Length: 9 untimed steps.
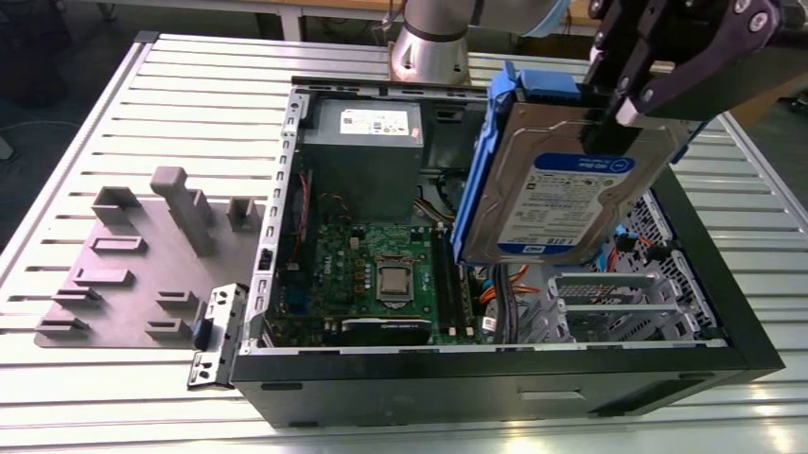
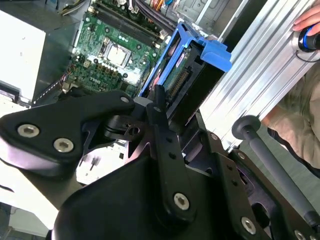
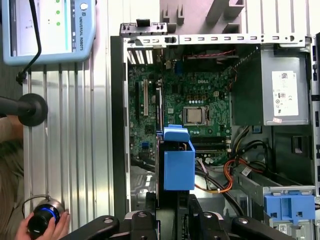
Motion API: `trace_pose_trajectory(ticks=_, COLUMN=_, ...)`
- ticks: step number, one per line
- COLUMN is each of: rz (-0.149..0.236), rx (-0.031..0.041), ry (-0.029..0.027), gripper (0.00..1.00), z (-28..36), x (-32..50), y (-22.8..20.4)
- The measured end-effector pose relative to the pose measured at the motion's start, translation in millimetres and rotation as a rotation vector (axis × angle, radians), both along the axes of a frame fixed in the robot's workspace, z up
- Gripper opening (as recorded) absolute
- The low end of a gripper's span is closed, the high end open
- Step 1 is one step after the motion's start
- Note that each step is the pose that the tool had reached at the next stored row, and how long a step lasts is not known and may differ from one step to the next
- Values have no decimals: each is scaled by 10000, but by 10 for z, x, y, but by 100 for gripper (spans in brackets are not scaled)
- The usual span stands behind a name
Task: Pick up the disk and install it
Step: 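Pick up the disk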
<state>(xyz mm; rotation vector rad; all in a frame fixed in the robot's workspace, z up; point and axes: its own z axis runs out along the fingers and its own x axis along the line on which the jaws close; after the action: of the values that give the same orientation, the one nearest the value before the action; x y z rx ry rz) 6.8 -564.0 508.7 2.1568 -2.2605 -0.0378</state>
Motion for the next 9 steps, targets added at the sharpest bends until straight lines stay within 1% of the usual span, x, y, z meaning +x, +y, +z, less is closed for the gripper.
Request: trace_pose_trajectory(ticks=9, rz=2, rx=3, ry=20, gripper=35, z=-13, x=251, y=0)
